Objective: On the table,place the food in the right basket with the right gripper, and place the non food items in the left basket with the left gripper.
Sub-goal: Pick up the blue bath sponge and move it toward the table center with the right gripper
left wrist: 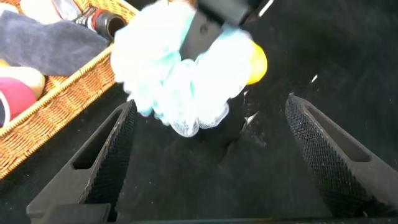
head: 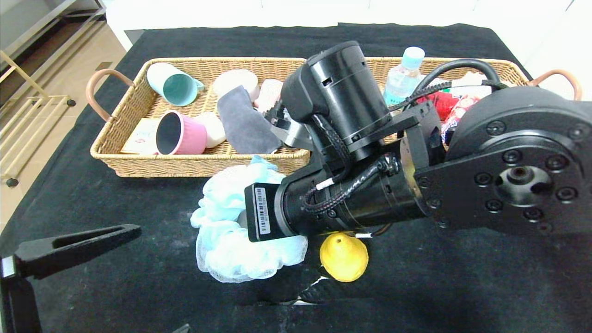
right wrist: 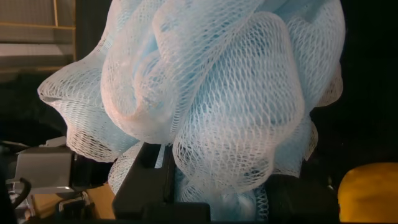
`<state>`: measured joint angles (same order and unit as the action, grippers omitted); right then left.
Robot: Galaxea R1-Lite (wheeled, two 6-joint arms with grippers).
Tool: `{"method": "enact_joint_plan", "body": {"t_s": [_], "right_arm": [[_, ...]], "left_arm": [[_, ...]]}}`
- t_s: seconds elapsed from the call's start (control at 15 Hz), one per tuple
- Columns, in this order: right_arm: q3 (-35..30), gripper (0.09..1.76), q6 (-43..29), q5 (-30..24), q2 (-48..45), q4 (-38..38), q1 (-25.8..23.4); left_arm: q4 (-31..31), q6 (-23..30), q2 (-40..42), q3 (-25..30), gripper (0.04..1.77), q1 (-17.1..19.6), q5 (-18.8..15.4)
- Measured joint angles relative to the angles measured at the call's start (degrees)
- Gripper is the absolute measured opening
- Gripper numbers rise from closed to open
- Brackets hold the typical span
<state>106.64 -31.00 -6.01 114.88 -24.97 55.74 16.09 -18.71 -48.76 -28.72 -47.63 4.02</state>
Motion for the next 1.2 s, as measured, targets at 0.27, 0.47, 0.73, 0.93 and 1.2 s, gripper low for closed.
{"method": "enact_joint_plan", "body": {"t_s": [0.27, 0.47, 0.73, 0.93, 1.2], "right_arm": [[0.8, 0.74, -0.3, -0.2, 2.2, 0.2, -0.2], [1.2, 0.74, -0.2, 0.0, 3.0, 1.7, -0.1], [1.3, 0.75, -0.3, 0.1, 3.0, 1.9, 0.4], [1.3, 1.06, -0.5, 0.1, 3.1, 1.8, 0.2], [1.2, 1.33, -0.3, 0.3, 3.0, 1.8, -0.2]], "left_arm": [[-0.3, -0.5, 0.6, -0.2, 1.72, 0.0, 0.0], [-0.3, -0.5, 0.8, -0.2, 1.72, 0.0, 0.1], [-0.3, -0.6, 0.9, -0.1, 1.72, 0.0, 0.0], [-0.4, -0.6, 0.9, 0.0, 1.72, 0.0, 0.0], [-0.4, -0.6, 0.8, 0.1, 1.72, 0.0, -0.1]]}}
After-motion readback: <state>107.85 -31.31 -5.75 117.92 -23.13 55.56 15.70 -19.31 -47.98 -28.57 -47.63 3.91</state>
